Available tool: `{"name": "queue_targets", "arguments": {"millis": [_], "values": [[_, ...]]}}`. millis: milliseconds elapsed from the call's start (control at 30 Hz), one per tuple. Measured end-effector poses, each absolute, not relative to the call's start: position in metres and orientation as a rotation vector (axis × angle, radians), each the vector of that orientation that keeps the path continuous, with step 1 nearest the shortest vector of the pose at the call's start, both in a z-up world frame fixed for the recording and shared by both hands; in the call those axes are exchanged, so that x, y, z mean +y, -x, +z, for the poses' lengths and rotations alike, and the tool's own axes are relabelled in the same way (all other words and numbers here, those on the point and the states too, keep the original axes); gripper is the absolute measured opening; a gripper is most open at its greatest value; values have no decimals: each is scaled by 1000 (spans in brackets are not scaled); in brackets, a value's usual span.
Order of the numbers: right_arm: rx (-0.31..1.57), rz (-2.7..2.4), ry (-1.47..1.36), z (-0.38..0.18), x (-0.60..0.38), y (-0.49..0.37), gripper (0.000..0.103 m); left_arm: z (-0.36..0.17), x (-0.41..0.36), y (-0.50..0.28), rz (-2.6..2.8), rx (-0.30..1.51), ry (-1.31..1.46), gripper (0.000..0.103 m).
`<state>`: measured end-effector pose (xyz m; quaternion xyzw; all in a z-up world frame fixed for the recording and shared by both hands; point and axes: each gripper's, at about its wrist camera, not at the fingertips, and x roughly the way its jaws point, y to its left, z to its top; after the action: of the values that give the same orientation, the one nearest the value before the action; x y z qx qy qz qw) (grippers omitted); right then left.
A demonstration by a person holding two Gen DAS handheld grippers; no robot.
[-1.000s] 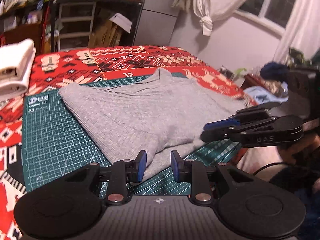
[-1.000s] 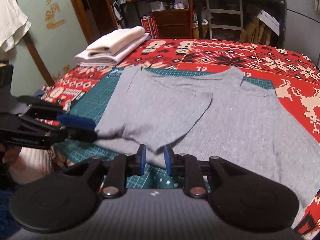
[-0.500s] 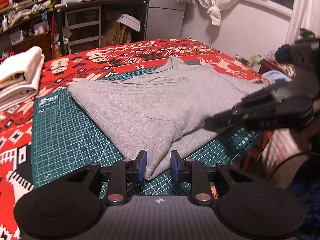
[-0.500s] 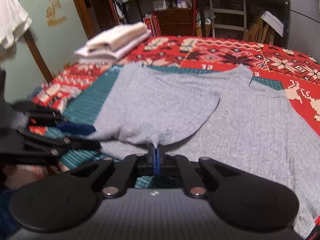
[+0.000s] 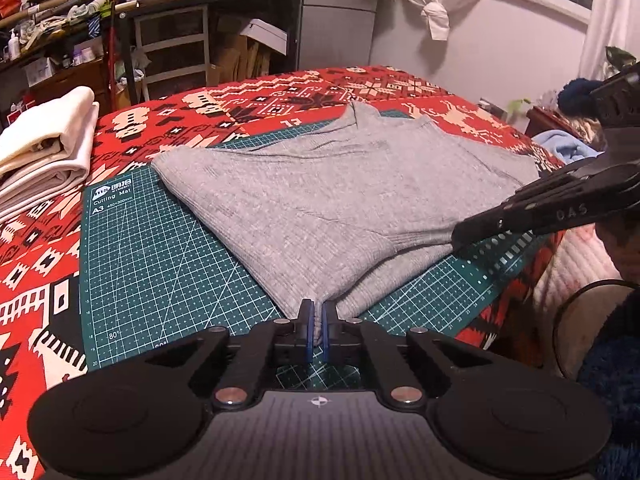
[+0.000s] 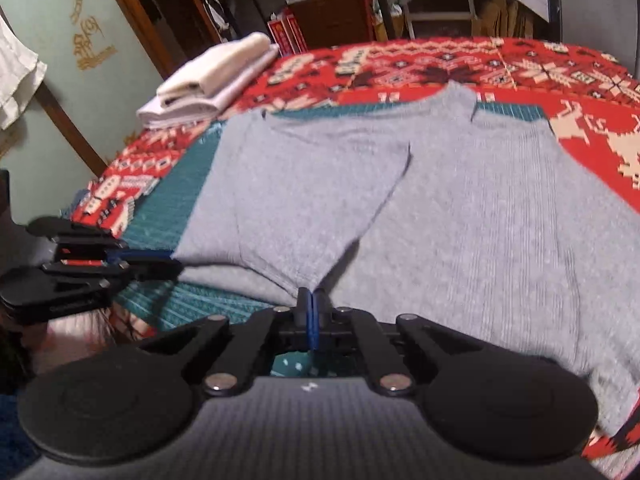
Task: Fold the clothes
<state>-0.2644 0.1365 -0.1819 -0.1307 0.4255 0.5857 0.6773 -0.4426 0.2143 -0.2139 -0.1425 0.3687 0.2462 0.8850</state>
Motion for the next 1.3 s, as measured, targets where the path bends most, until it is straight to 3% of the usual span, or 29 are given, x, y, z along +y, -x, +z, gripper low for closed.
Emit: {"name": "queue_targets", "arguments": {"millis": [267, 433, 500, 633, 1133, 1300], "values": [[958, 1307, 258, -171, 123, 261, 1, -196, 216, 460, 487, 687, 393, 14], [847, 1383, 288, -149, 139, 276, 2, -187, 239, 463, 453, 535, 554, 13], [800, 1422, 317, -145, 155, 285, 2, -197, 252, 457, 453, 526, 622, 5], [758, 1479, 378, -150, 192, 306, 2, -219, 261, 448, 459, 551, 732, 5], [754, 1475, 488, -184, 184, 334, 4, -227, 240, 454, 500, 607, 686, 6], [720, 1452, 411, -169, 177, 326, 4, -212, 231, 451, 512, 592, 612, 16]]}}
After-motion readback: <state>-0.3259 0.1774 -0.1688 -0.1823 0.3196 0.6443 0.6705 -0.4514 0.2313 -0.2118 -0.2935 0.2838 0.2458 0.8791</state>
